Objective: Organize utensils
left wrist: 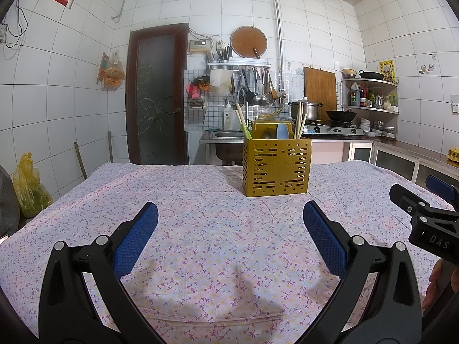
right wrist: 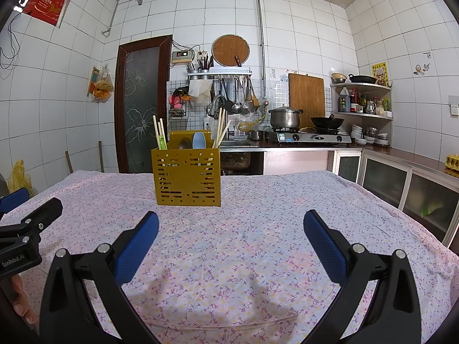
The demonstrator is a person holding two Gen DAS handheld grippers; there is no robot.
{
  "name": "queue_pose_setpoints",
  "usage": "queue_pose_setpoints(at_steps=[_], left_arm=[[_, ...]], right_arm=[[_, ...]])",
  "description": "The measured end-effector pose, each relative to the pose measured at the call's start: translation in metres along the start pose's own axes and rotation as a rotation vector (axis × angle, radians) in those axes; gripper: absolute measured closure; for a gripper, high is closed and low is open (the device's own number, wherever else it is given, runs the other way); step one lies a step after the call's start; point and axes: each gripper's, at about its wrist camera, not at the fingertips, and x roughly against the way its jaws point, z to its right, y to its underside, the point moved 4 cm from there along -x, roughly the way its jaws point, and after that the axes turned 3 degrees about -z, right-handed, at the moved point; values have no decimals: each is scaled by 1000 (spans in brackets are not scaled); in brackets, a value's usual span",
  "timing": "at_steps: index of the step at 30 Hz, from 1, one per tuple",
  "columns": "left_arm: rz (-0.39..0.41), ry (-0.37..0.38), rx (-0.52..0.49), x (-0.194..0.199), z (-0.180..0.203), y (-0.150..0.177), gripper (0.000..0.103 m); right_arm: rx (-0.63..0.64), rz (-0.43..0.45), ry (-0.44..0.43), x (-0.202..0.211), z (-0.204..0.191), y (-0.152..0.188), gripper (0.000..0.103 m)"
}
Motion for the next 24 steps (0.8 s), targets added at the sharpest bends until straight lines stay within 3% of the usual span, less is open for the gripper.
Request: queue_pose_setpoints(at_steps=[24], left_arm=[[6, -3, 4, 3, 0, -5, 5]], right_arm=[[-6, -3, 3, 0, -2, 0, 4]])
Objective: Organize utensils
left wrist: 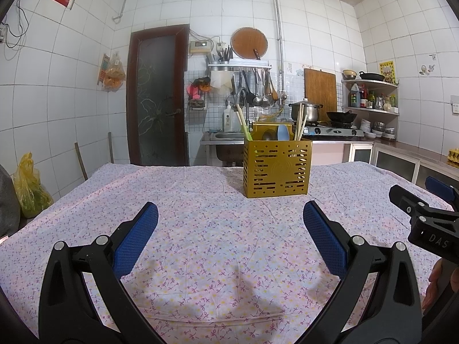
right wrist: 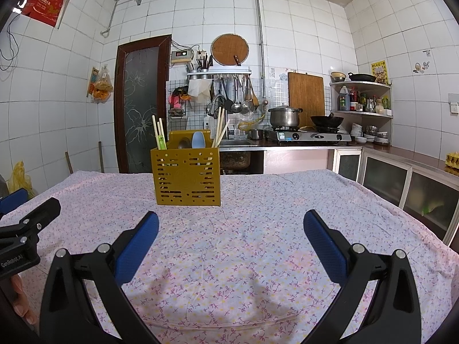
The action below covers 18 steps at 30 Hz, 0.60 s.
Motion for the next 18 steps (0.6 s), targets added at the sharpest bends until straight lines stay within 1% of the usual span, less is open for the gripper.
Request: queue_pose_setpoints(at_steps=[18], left_arm=[[8, -3, -2, 4, 1, -1, 5]], right_arm=[[0, 0, 1, 0, 1, 0, 4]])
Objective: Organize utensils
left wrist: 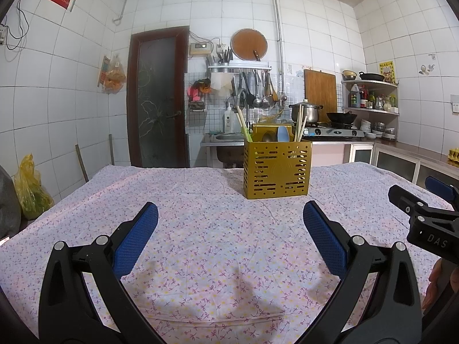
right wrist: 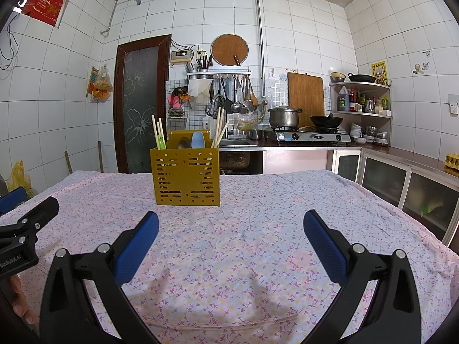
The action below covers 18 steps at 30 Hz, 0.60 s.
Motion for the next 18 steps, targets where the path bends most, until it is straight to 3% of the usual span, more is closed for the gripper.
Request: queue_pose_setpoints(at_steps=[18], left_arm=[[7, -5, -11, 3, 1, -1, 5]], right_arm=[[1, -1, 0, 0, 0, 0, 4]])
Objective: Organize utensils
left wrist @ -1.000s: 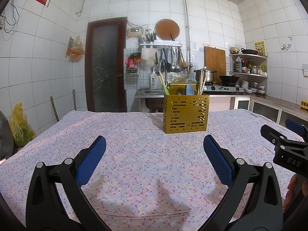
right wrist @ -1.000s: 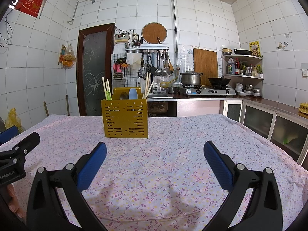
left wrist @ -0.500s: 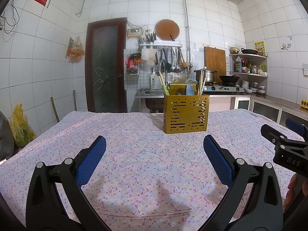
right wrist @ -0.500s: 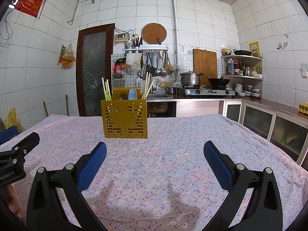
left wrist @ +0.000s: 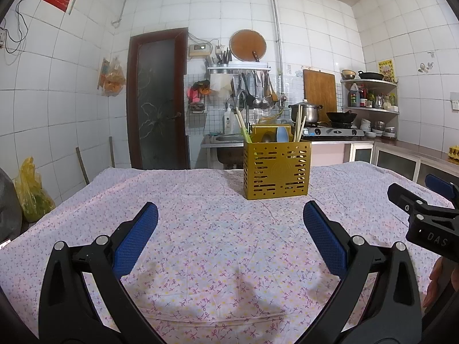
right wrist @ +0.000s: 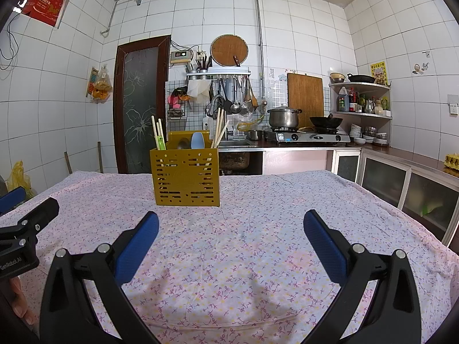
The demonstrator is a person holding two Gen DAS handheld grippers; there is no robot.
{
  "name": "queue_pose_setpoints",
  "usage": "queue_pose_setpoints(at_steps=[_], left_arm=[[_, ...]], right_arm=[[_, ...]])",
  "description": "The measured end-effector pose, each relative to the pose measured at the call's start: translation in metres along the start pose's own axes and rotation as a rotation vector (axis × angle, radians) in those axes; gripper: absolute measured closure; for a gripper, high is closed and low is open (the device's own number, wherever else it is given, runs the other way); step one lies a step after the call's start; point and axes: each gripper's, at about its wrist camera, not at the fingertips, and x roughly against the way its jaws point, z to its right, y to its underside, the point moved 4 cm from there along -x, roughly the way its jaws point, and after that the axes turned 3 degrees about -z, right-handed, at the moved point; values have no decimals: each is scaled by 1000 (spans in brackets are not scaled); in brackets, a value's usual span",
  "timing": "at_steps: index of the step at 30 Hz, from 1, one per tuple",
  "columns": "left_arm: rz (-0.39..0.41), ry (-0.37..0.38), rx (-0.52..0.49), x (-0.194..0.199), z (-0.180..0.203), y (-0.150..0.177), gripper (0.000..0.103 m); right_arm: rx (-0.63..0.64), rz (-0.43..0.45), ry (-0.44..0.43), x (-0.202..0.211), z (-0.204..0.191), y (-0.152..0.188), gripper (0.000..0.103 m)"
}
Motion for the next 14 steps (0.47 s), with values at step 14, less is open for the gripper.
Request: queue_pose_setpoints(at_steps=[14], left_arm=[[-13, 2, 0, -4, -1, 1, 5]], right_arm=[[1, -1, 1, 0, -1, 0, 4]])
